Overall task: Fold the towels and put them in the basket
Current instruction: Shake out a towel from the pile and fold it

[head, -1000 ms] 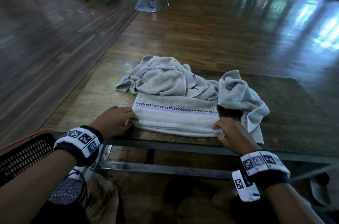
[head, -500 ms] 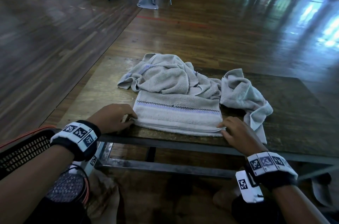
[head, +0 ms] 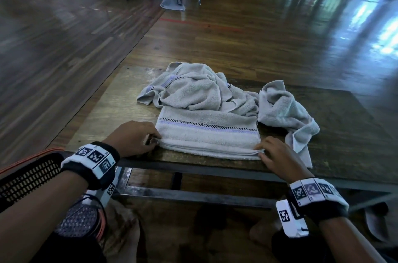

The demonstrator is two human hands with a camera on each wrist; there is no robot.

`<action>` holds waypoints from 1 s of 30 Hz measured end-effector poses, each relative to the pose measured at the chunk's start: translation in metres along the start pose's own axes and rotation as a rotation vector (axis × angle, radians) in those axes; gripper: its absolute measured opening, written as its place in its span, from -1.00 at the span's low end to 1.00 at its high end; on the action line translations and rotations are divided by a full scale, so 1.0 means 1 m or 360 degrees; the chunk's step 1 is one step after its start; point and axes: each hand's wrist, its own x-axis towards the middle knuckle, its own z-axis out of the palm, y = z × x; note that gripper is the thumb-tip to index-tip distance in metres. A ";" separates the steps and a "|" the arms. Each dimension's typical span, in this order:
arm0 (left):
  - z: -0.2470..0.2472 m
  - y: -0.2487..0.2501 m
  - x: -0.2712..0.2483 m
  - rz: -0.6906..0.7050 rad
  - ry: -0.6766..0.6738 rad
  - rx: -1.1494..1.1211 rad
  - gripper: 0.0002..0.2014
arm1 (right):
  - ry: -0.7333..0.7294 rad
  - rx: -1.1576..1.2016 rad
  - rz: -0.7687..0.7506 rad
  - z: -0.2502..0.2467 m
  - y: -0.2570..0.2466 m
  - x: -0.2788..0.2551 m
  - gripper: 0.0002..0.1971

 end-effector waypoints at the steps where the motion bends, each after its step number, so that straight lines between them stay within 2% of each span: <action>1: 0.000 0.000 0.000 0.0021 -0.0008 0.0046 -0.78 | 0.0005 -0.0004 -0.0009 -0.001 -0.001 0.000 -0.84; 3: 0.000 0.001 0.000 0.0031 -0.0024 0.0128 -0.79 | 0.0098 -0.0031 -0.0021 -0.004 -0.005 0.000 -0.84; 6: 0.003 0.002 0.000 0.0019 0.0005 0.0172 -0.81 | 0.0416 -0.0165 -0.0057 -0.011 -0.008 -0.006 -0.83; 7: 0.003 0.002 0.000 0.0020 0.0016 0.0174 -0.82 | 0.0456 -0.0197 -0.0085 -0.012 -0.009 -0.009 -0.82; 11: 0.003 0.001 -0.003 0.0066 0.0051 0.0131 -0.84 | 0.0249 -0.0211 -0.0149 -0.003 -0.009 -0.019 -0.78; 15: 0.002 0.003 -0.005 0.0093 0.0034 0.0196 -0.83 | 0.0221 -0.0163 -0.0166 -0.001 -0.005 -0.024 -0.73; 20: 0.002 0.005 -0.008 0.0151 0.0065 0.0205 -0.85 | 0.0069 -0.0153 -0.0173 0.006 -0.003 -0.033 -0.44; 23: 0.002 0.008 -0.020 0.0298 0.0119 0.0263 -0.90 | 0.0099 -0.0168 -0.0201 0.010 -0.006 -0.038 -0.55; 26: 0.000 0.011 -0.036 0.0440 0.0148 0.0251 -0.77 | 0.0213 -0.0118 -0.0271 0.009 -0.009 -0.043 -0.70; 28: -0.006 0.014 -0.042 0.0412 0.0221 0.0096 -0.77 | 0.0273 0.0051 -0.0247 0.002 -0.010 -0.044 -0.77; 30: -0.019 0.019 -0.046 0.0250 0.0327 -0.0238 -0.90 | 0.0348 0.0363 -0.0154 -0.009 -0.011 -0.043 -0.80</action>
